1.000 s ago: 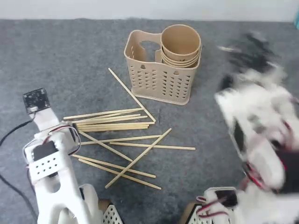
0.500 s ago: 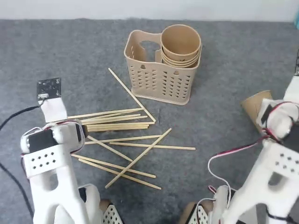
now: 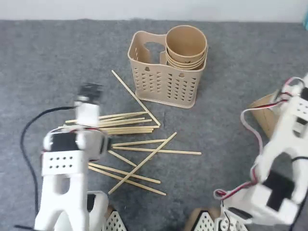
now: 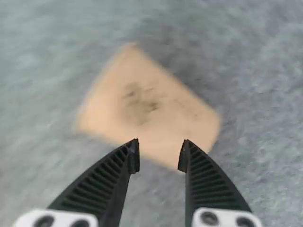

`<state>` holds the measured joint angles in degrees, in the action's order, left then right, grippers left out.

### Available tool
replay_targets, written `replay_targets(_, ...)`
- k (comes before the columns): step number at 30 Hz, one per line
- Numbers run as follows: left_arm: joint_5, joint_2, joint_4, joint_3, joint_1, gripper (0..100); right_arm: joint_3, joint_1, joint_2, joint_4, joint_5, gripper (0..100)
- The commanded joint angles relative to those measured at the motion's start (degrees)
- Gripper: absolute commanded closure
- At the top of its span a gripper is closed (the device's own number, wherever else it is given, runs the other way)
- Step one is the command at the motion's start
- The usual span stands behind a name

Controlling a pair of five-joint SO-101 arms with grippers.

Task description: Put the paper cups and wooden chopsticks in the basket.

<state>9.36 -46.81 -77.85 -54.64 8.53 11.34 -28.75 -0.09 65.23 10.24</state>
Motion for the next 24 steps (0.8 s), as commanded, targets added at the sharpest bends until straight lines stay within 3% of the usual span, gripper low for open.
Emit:
replay_targets(1,-2.64,-0.70,-5.45,7.34,-11.52,94,-3.52,-6.11,2.15,-5.49,0.79,91.2)
replay_targets(3,-5.89,-0.70,-4.84,8.48,-12.31,100,-3.52,-7.69,2.42,-7.08,-0.53,99.4)
replay_targets(6,-7.56,-0.88,-1.67,7.87,-12.31,99,-3.60,-7.78,2.42,-7.16,-5.27,96.9)
replay_targets(13,-11.69,-1.14,5.80,1.54,-12.13,99,-3.69,-7.43,3.03,-13.32,-5.27,99.0)
replay_targets(20,-16.00,-0.79,14.07,-2.24,-1.05,99,-3.96,-5.93,9.27,-23.16,-5.27,98.7)
replay_targets(24,-17.76,-1.14,17.76,-4.88,1.93,99,-4.04,-3.91,15.96,-29.85,-5.27,98.8)
